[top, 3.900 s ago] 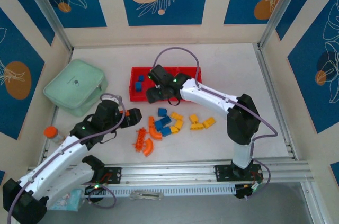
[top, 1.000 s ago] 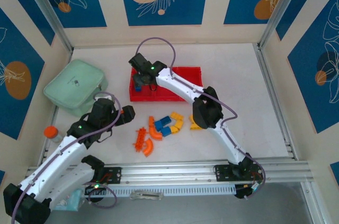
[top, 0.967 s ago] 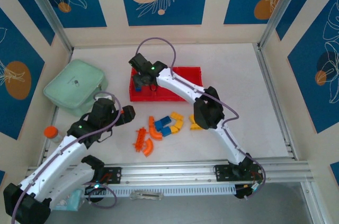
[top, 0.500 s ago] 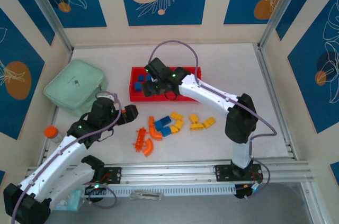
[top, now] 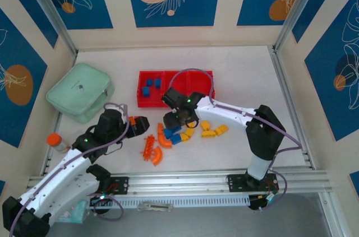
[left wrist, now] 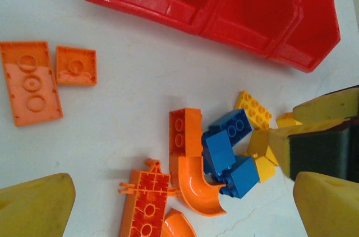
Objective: Sort the legos into containers by color
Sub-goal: Place the lego in the container, then pick up the lego from the center of the table.
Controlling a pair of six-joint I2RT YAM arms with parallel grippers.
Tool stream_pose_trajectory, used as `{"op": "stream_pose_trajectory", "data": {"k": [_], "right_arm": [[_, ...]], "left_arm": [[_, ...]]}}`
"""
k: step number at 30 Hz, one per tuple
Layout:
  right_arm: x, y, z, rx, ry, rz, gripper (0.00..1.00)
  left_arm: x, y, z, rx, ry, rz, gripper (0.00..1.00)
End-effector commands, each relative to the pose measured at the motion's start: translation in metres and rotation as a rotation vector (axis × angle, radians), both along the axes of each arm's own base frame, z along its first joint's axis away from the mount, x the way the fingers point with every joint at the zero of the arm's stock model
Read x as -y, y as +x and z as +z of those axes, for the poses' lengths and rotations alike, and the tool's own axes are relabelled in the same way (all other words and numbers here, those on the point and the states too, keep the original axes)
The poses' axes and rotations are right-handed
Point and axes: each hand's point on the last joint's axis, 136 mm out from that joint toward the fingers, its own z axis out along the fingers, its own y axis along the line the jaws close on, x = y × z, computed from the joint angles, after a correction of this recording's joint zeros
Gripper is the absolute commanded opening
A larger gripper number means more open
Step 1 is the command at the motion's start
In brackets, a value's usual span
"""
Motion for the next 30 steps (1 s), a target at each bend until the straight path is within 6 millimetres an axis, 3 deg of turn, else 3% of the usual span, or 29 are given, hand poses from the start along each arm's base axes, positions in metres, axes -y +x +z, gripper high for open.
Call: {"op": "stream_pose_trajectory", "data": {"k": [1, 11, 30], "right_arm": [[-0.014, -0.019, 0.0, -0.032, 0.036, 0.035, 0.7], [-0.037, -0.035, -0.027, -0.063, 0.0, 0.08, 0.61], [-0.047, -0.017, -0.055, -0.057, -0.059, 0.059, 0.46]], "left_arm": [[0.007, -0.001, -0.001, 0.003, -0.026, -0.002, 0.99], [0.006, -0.002, -0.006, -0.001, -0.011, 0.02, 0.99], [0.0, -0.002, -0.006, 0.01, 0.008, 0.04, 0.99]]}}
